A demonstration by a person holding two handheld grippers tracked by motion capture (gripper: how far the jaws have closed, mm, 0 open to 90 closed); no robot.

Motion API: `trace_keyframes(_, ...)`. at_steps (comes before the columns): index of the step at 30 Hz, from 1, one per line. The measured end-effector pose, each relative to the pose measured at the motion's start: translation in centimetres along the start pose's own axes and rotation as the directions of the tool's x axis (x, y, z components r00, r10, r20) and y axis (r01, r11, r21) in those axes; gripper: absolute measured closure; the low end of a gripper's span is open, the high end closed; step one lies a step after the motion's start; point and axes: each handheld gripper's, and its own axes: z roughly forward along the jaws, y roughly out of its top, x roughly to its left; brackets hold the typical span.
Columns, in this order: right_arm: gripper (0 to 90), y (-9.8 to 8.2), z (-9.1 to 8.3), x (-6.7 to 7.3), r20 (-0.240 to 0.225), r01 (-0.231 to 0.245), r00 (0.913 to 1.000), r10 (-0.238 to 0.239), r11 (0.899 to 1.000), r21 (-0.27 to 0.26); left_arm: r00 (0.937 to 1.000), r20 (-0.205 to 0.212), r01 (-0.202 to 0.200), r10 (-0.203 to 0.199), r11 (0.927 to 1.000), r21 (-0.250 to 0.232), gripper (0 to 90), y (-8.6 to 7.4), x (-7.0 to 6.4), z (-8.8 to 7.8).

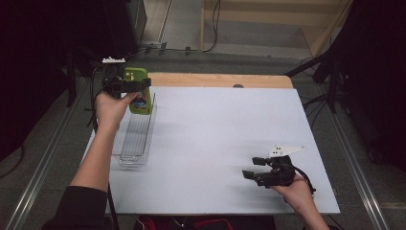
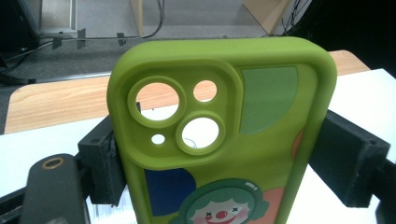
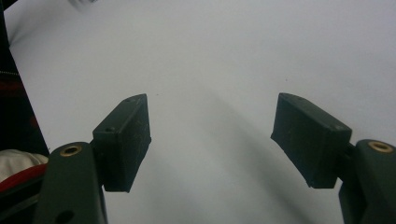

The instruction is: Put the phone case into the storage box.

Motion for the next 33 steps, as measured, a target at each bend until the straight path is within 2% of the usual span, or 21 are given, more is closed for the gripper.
trace_keyframes(3, 26.0, 0.0, 0.0, 0.1, -0.003, -0.003, 1.0000, 0.003, 1.000, 0.000, 0.9998, -0.003, 0.019, -0.019, 0.9998, 0.007, 16.9, 0.0, 0.6, 0.6)
trace_keyframes(7, 26.0, 0.1, 0.1, 0.1, -0.007, -0.003, 1.0000, 0.003, 1.000, 0.001, 0.9995, -0.032, 0.002, -0.001, 0.9998, 0.020, 16.8, 0.1, 0.8, 1.4)
trace_keyframes(11, 26.0, 0.0, 0.0, 0.1, -0.005, -0.003, 1.0000, 0.003, 1.000, -0.001, 0.9992, -0.039, 0.004, -0.003, 0.9998, 0.019, 16.8, 0.3, 1.2, 1.7)
trace_keyframes(16, 26.0, 0.0, 0.0, 0.0, -0.003, -0.005, 1.0000, 0.005, 1.000, -0.005, 0.9982, -0.038, 0.047, -0.046, 0.9988, 0.013, 16.8, 0.2, 2.1, 2.4)
trace_keyframes(17, 26.0, 0.0, 0.0, 0.0, -0.005, -0.007, 1.0000, 0.007, 1.000, -0.007, 0.9977, -0.043, 0.053, -0.052, 0.9985, 0.013, 16.8, 0.2, 2.3, 2.5)
trace_keyframes(18, 26.0, 0.0, 0.0, 0.0, -0.007, -0.007, 1.0000, 0.007, 1.000, -0.009, 0.9964, -0.064, 0.056, -0.055, 0.9984, 0.009, 16.7, 0.1, 2.5, 2.6)
trace_keyframes(21, 26.0, 0.0, 0.0, -0.1, -0.007, -0.006, 1.0000, 0.006, 1.000, -0.009, 0.9949, -0.075, 0.069, -0.067, 0.9974, 0.019, 16.7, 0.1, 3.1, 2.9)
trace_keyframes(26, 26.0, 0.0, 0.0, -0.1, -0.010, -0.007, 0.9999, 0.007, 1.000, -0.011, 0.9940, -0.095, 0.057, -0.053, 0.9978, 0.035, 16.7, -0.3, 3.5, 3.7)
trace_keyframes(33, 26.1, 0.0, 0.0, -0.1, -0.012, -0.005, 0.9999, 0.005, 1.000, -0.011, 0.9951, -0.090, 0.045, -0.041, 0.9983, 0.037, 16.5, -0.5, 3.4, 4.7)
